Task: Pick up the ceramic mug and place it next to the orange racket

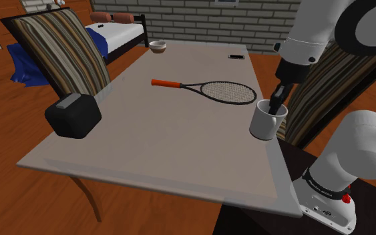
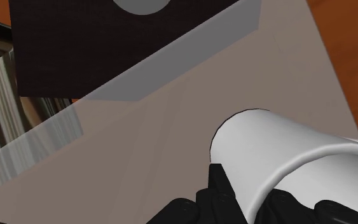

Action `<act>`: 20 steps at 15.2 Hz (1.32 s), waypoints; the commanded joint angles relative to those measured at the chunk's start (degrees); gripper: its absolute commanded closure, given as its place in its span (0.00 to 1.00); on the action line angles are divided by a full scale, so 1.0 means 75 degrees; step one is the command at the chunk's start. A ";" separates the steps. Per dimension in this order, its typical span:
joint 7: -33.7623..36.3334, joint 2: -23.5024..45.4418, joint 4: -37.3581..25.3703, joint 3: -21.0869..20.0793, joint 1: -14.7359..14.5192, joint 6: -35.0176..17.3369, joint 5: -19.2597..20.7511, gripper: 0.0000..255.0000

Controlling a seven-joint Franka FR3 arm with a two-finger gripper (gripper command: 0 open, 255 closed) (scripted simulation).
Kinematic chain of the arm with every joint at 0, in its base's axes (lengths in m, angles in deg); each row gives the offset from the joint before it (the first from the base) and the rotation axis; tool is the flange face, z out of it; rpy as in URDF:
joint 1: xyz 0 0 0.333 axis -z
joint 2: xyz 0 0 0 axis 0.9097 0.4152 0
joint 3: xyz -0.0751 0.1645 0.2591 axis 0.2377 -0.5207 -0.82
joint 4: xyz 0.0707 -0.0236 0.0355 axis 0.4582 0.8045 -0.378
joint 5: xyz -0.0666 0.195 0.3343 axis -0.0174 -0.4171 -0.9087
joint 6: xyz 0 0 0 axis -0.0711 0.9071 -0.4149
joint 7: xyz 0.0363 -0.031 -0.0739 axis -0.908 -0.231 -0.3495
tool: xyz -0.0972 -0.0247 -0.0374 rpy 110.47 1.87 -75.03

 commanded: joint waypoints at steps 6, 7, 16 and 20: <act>0.0050 0.0212 -0.0823 0.0092 0.0044 0.0610 0.0095 1.00; 0.0055 0.0239 -0.0915 0.0101 0.0048 0.0674 0.0103 1.00; 0.0173 0.3209 -0.2567 -0.0318 0.0324 -0.0680 0.0123 1.00; 0.0309 0.4482 -0.3535 -0.0502 0.0442 -0.0999 0.0245 1.00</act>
